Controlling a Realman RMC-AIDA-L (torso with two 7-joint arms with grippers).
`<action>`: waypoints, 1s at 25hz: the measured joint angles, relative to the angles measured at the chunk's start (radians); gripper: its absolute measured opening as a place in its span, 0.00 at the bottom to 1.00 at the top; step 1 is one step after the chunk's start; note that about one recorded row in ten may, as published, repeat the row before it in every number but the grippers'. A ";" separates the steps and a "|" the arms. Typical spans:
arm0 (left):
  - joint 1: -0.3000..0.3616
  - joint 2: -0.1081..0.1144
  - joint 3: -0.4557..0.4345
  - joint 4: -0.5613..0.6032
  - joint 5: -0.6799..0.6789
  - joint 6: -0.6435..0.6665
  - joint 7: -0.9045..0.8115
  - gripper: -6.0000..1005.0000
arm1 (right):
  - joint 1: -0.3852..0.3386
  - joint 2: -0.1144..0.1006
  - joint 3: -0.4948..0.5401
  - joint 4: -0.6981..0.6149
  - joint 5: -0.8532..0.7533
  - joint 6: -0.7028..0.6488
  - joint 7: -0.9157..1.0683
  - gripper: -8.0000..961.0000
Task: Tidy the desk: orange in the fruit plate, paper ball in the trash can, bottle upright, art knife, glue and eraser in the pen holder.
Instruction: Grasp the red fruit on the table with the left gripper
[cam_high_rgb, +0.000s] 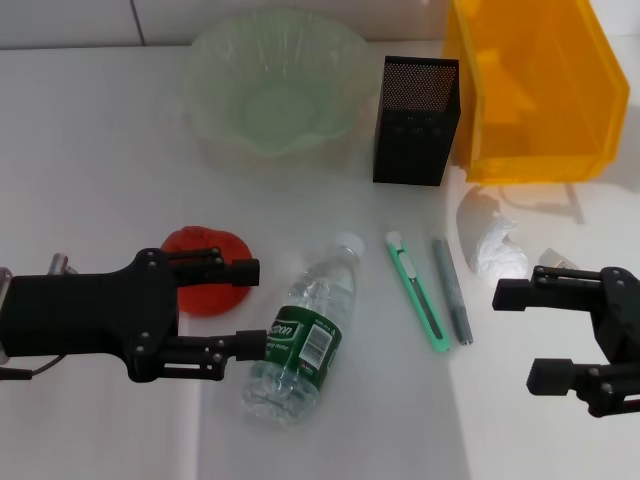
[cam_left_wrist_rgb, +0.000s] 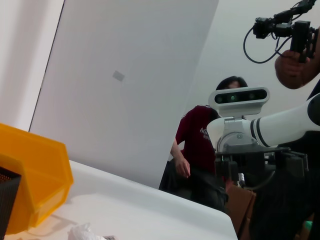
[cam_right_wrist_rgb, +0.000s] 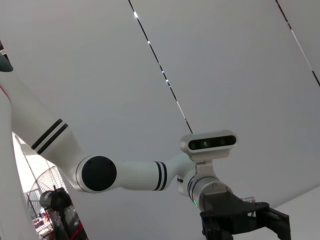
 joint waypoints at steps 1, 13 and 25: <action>0.000 0.000 0.001 0.000 0.002 0.001 0.000 0.78 | 0.001 0.002 0.000 0.000 0.000 0.002 0.000 0.81; -0.001 0.000 0.001 0.001 0.025 0.007 -0.003 0.77 | 0.005 0.017 0.001 0.000 0.002 0.028 -0.001 0.80; -0.010 0.000 -0.061 0.101 0.148 -0.195 -0.085 0.77 | -0.006 0.027 0.000 0.002 0.005 0.048 -0.011 0.80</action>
